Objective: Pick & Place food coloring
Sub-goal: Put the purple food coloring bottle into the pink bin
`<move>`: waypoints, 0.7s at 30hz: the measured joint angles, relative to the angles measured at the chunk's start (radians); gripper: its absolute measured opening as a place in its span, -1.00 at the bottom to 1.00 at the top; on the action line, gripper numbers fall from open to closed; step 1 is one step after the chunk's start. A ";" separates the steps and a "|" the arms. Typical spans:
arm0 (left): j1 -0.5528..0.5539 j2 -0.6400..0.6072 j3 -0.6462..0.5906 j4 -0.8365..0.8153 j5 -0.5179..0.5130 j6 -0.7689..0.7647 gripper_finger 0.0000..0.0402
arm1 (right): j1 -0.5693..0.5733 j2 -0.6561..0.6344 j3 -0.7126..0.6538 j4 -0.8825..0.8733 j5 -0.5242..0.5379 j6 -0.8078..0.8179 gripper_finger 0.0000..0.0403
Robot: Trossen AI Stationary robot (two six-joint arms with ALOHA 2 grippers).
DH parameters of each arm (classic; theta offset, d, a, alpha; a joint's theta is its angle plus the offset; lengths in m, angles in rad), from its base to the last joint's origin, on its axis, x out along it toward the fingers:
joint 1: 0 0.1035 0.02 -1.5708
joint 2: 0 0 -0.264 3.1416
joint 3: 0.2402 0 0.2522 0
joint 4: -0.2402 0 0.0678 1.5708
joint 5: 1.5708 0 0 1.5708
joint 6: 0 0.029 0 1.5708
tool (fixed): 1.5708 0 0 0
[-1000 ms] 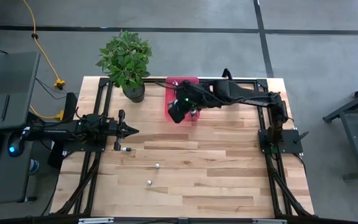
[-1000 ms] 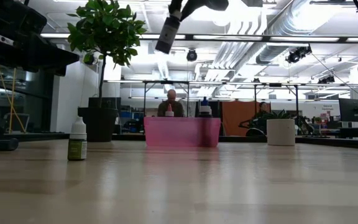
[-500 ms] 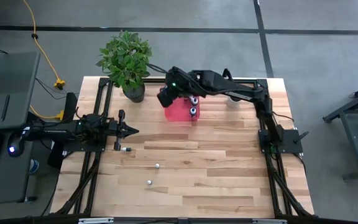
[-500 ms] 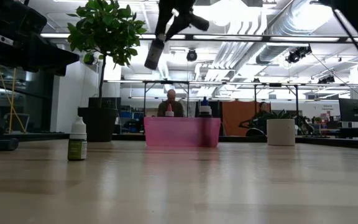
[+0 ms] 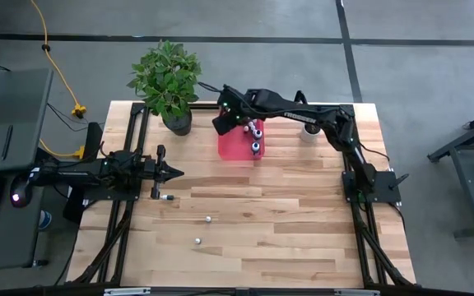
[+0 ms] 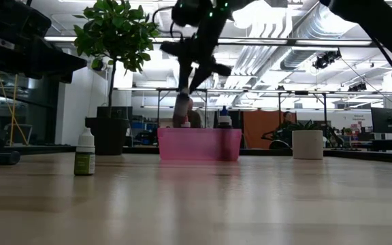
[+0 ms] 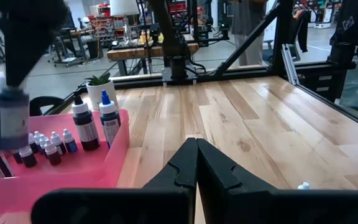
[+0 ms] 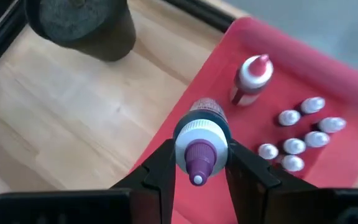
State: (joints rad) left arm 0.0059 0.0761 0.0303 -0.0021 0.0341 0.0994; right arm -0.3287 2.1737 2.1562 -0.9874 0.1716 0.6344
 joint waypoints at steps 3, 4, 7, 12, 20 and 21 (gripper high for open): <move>0.000 0.000 0.000 0.000 0.000 0.000 -1.00 | -0.012 0.020 -0.034 0.014 -0.025 0.016 -0.47; 0.000 0.000 0.000 0.000 0.000 0.000 -1.00 | -0.014 0.024 -0.045 0.017 -0.026 0.020 -0.47; 0.000 0.000 0.000 0.000 0.000 0.000 -1.00 | -0.021 0.026 -0.080 0.039 -0.032 0.047 -0.47; 0.000 0.000 0.000 0.000 0.000 0.000 -1.00 | -0.035 0.026 -0.144 0.064 -0.024 0.093 -0.47; 0.000 0.000 0.000 0.000 0.000 0.000 -1.00 | -0.060 0.026 -0.178 0.088 0.010 0.129 -0.47; 0.000 0.000 0.000 0.000 0.000 0.000 -1.00 | -0.064 0.026 -0.177 0.090 0.016 0.131 -0.47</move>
State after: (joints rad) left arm 0.0059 0.0763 0.0303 -0.0021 0.0341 0.0991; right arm -0.3931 2.1994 1.9789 -0.8969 0.1875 0.7657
